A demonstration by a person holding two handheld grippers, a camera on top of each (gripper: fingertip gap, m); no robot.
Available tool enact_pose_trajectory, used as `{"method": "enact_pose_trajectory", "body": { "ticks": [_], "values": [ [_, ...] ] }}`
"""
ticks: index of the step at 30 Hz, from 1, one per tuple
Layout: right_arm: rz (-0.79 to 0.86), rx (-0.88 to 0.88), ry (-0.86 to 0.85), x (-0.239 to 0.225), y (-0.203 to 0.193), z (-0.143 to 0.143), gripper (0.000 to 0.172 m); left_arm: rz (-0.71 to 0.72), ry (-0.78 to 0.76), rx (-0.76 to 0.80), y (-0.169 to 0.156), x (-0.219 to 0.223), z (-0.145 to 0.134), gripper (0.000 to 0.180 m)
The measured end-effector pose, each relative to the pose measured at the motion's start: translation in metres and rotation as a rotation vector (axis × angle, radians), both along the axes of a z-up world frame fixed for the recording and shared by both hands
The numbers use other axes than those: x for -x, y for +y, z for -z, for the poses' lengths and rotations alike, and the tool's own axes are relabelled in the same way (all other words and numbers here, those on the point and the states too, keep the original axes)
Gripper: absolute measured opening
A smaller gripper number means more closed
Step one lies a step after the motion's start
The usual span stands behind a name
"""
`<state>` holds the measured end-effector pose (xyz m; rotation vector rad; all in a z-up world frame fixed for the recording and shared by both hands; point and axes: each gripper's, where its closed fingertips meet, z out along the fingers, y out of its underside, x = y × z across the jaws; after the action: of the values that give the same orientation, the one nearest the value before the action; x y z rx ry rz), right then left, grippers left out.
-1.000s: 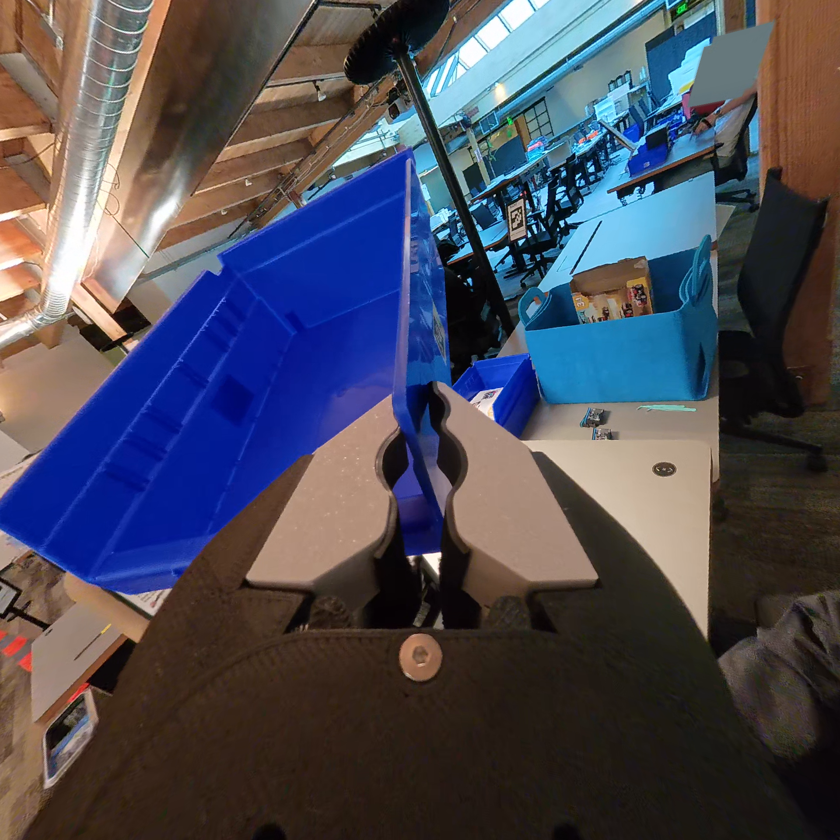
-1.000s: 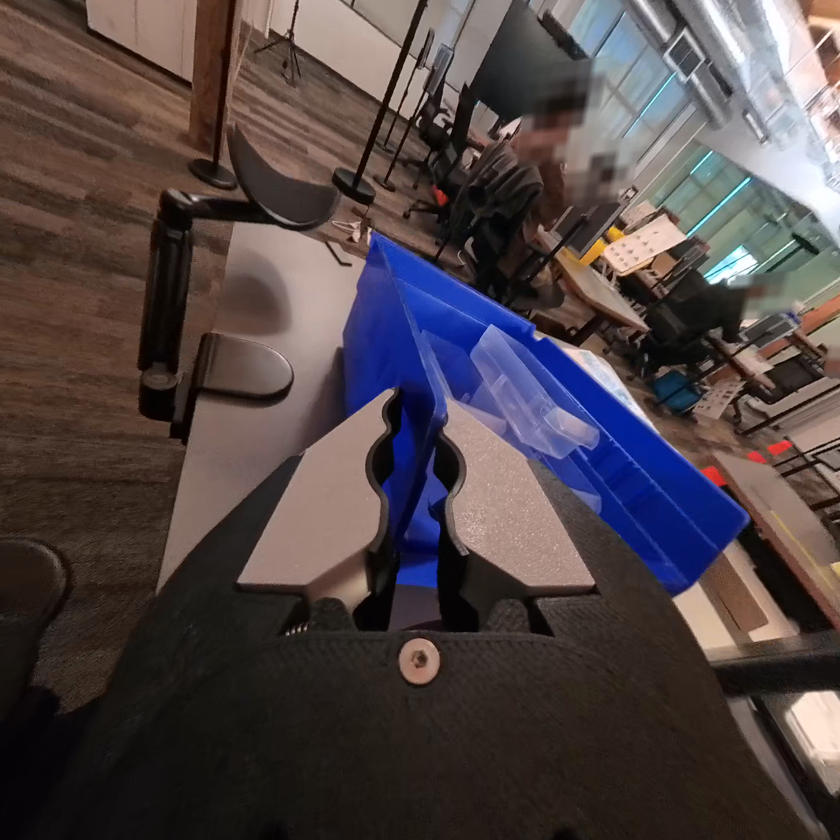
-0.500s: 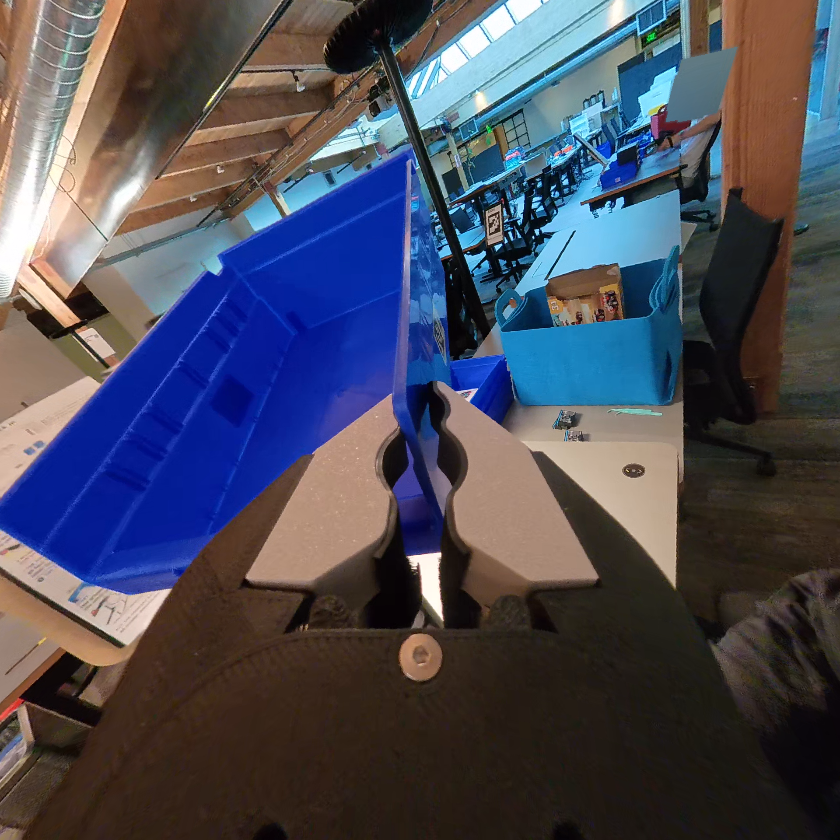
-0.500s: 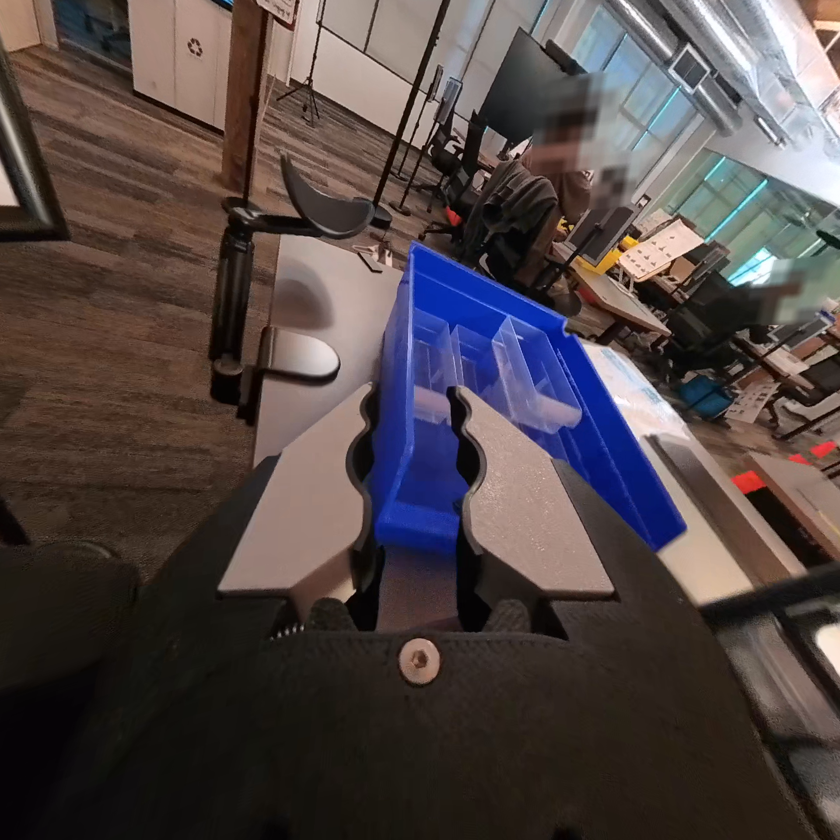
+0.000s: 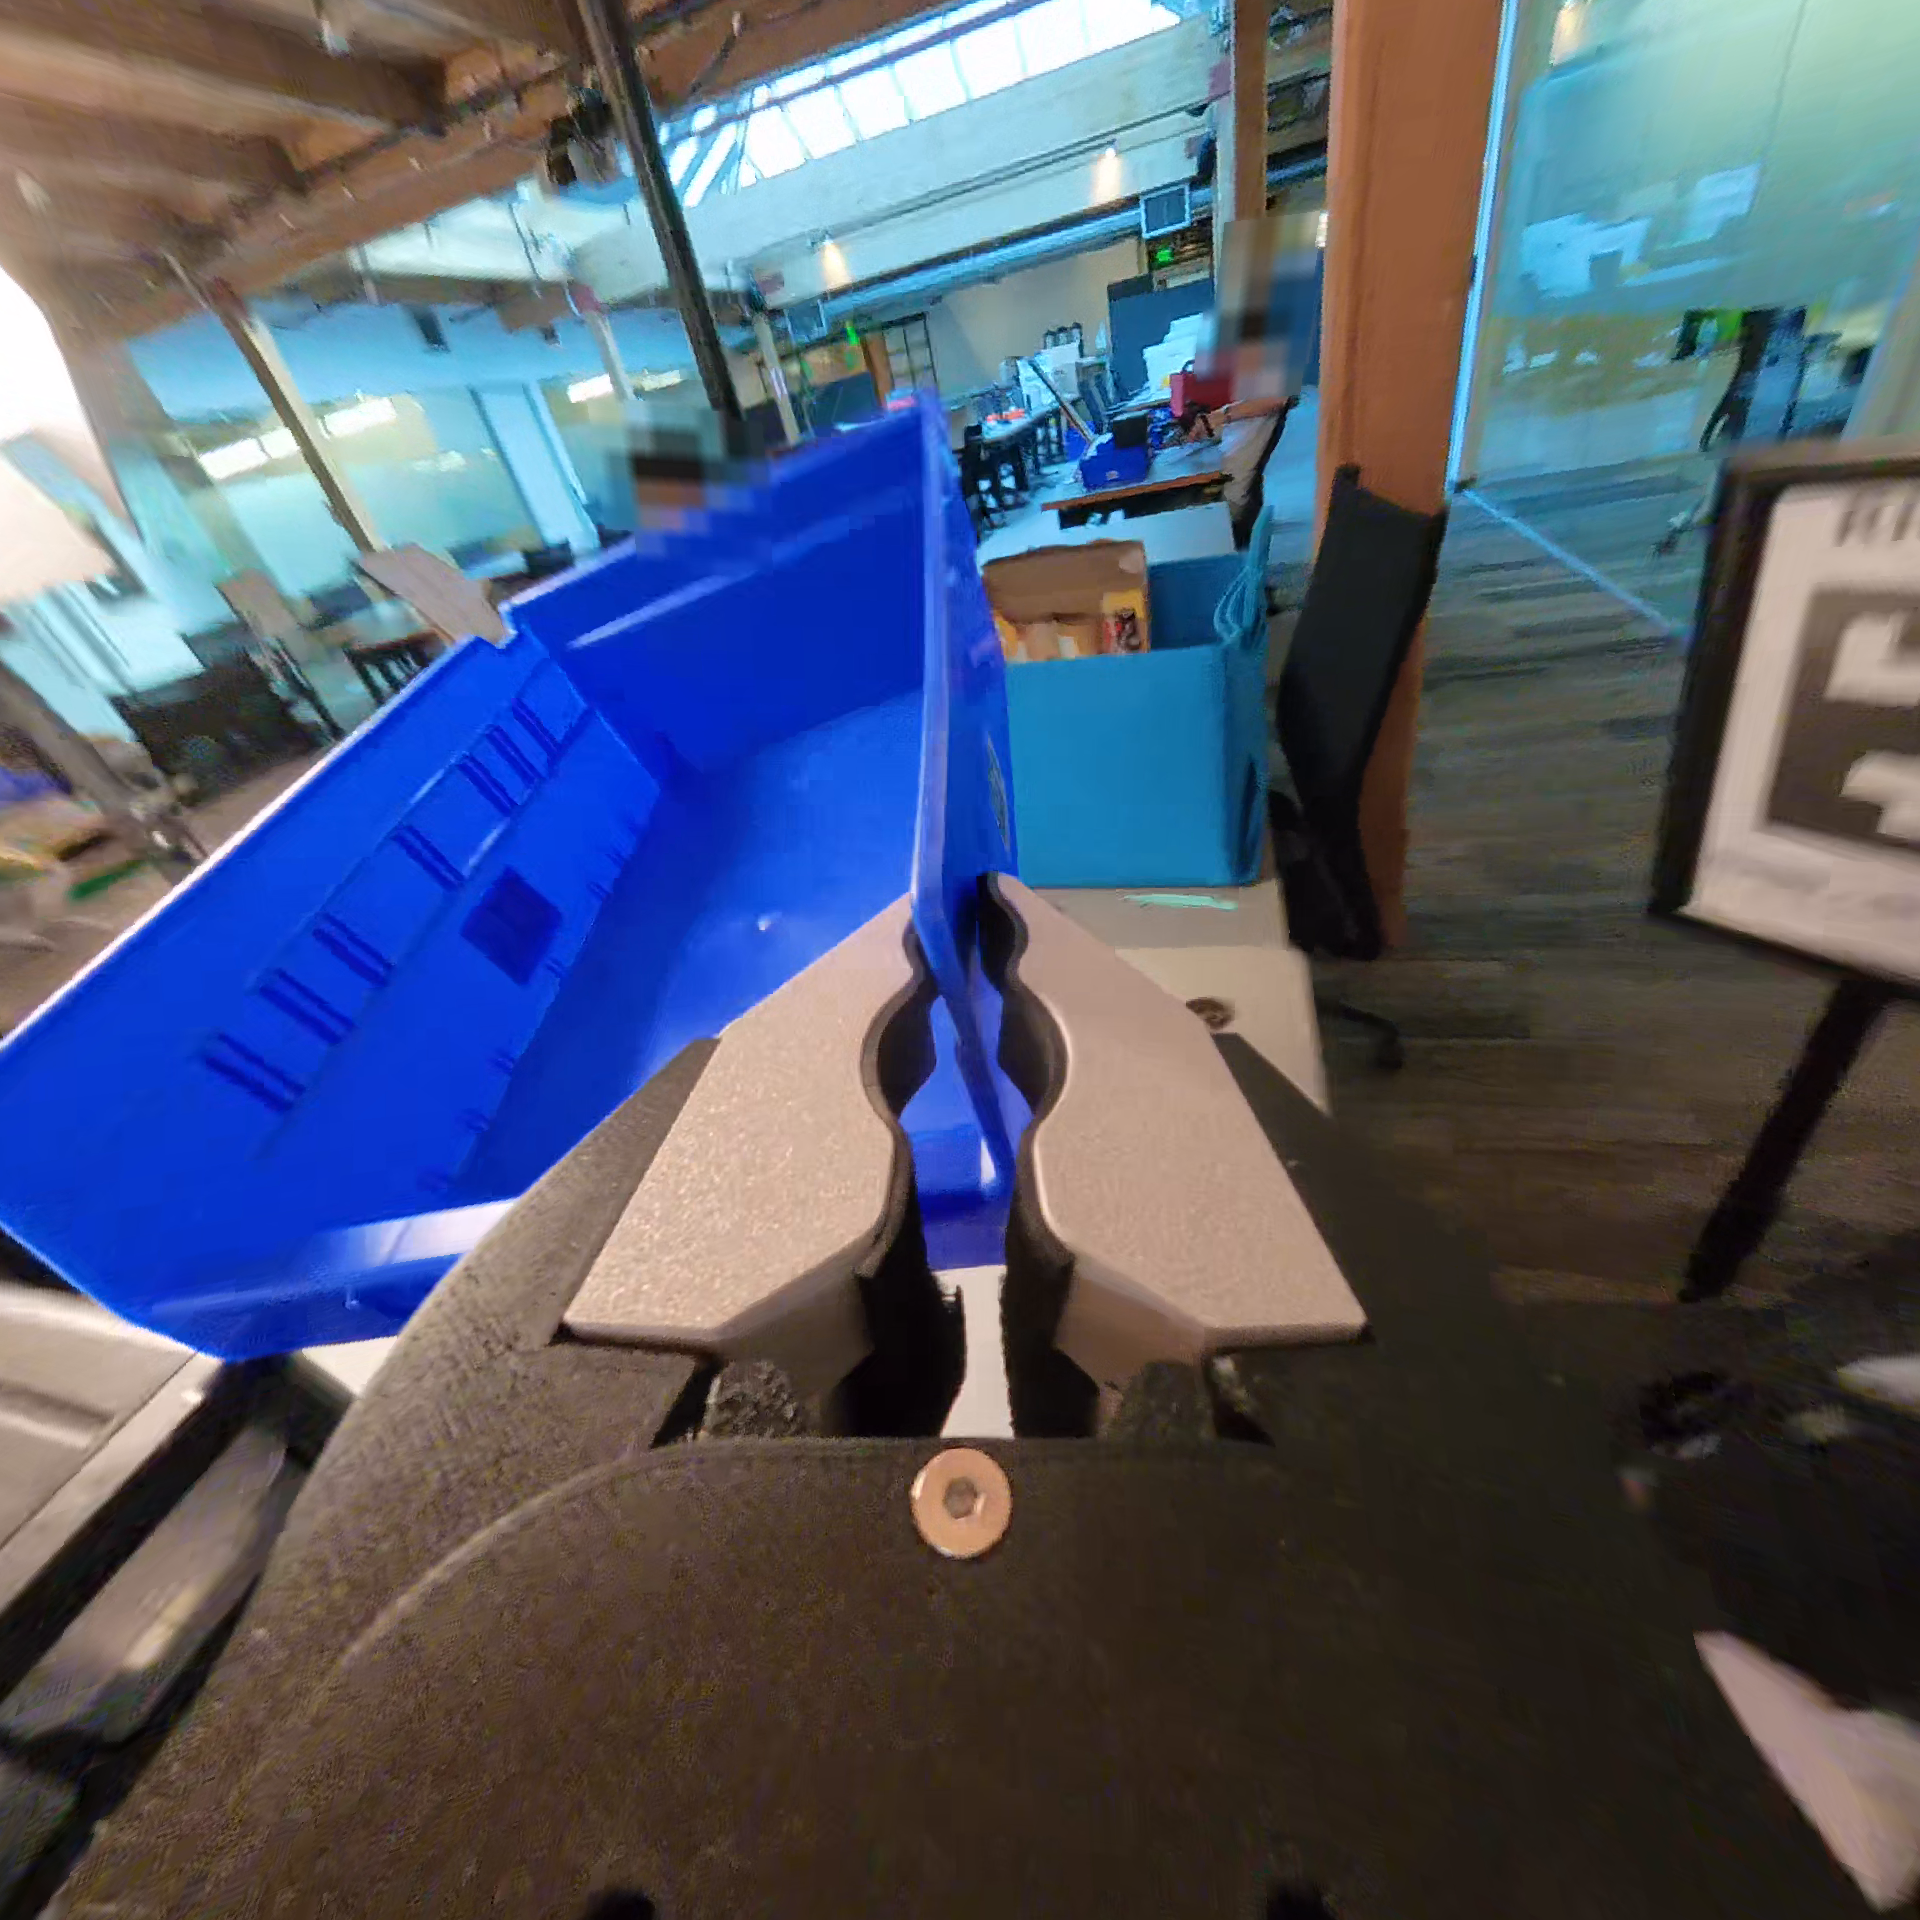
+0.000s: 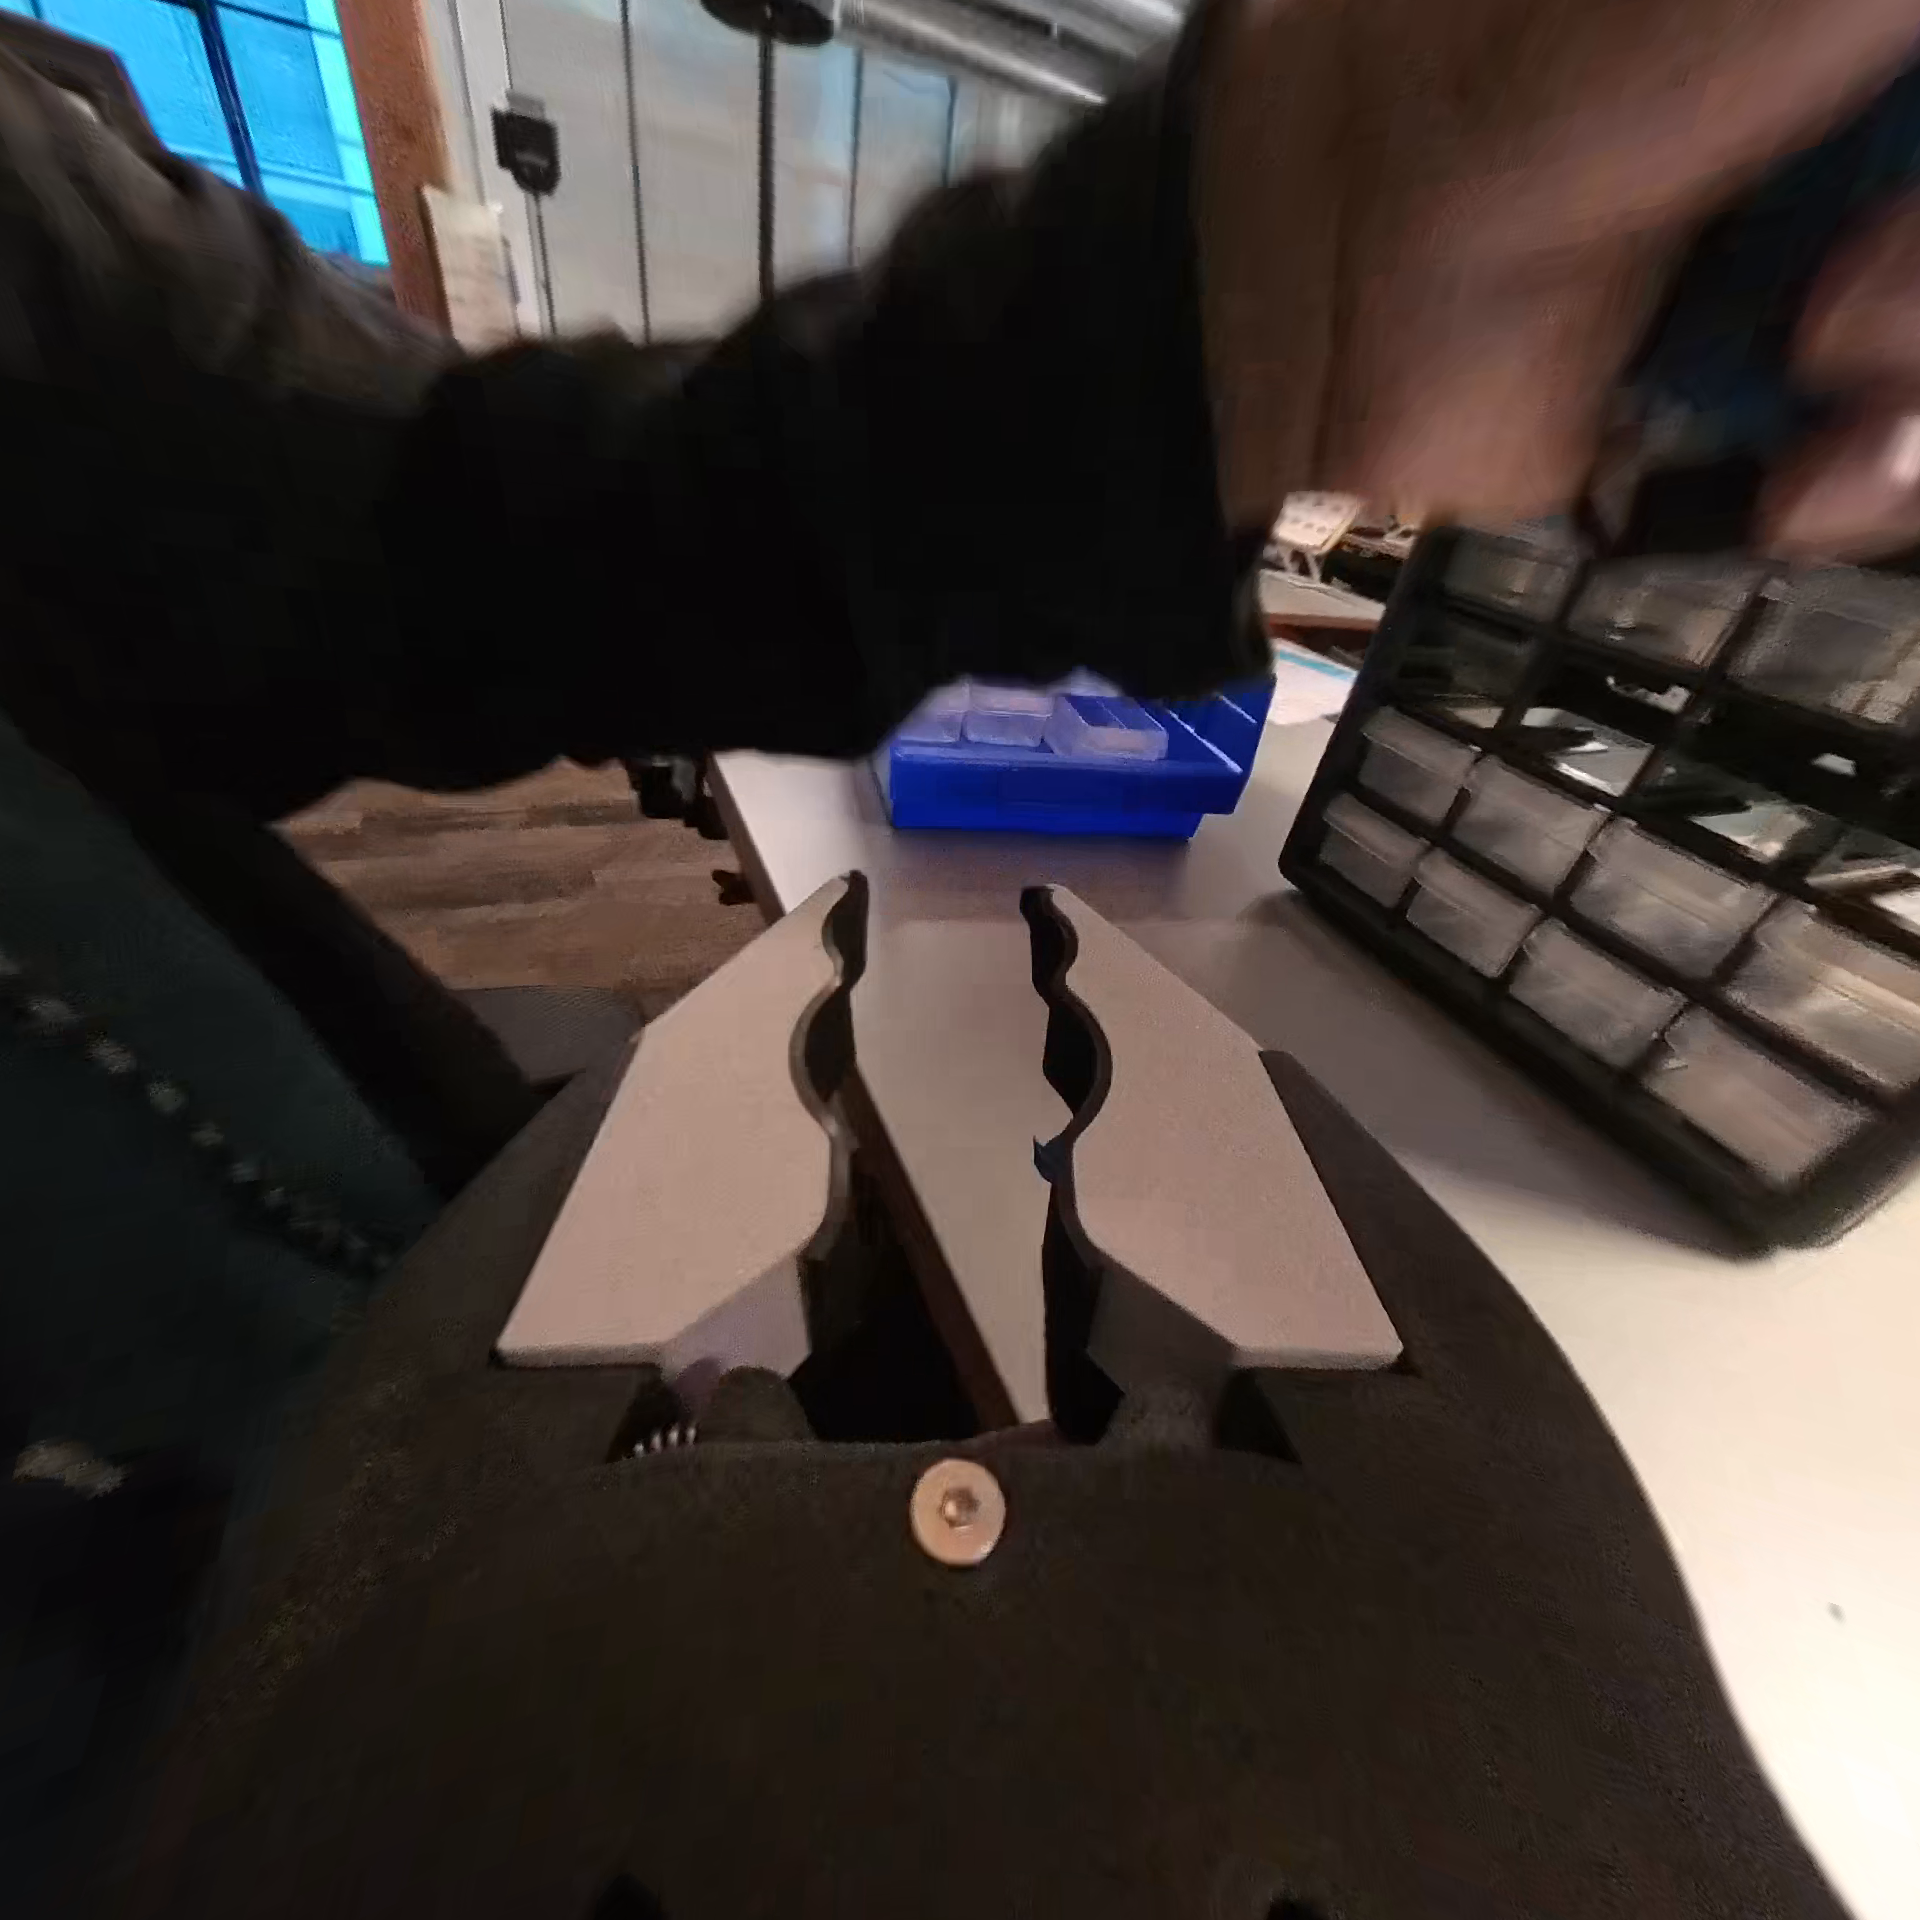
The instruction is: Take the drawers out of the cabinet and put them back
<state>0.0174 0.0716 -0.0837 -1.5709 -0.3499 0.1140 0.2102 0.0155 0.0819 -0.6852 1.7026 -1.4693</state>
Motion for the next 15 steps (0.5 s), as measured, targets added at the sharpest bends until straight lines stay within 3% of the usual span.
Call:
{"method": "enact_pose_trajectory", "body": {
  "ticks": [3,6,11,15],
  "values": [
    [-0.007,-0.027,0.036,0.002,-0.03,-0.004,0.031,-0.056,-0.086,-0.186,-0.025,-0.016,0.048,0.003],
    [0.028,-0.045,0.067,-0.005,-0.047,-0.007,0.031,-0.039,0.03,-0.084,-0.042,-0.029,0.086,0.002],
    [0.059,-0.083,0.105,-0.016,-0.068,-0.012,0.031,-0.019,0.158,-0.076,-0.061,-0.042,0.148,0.005],
    [0.077,-0.109,0.136,-0.028,-0.084,-0.011,0.031,-0.026,0.166,-0.071,-0.068,-0.044,0.183,0.003]
  ]
}}
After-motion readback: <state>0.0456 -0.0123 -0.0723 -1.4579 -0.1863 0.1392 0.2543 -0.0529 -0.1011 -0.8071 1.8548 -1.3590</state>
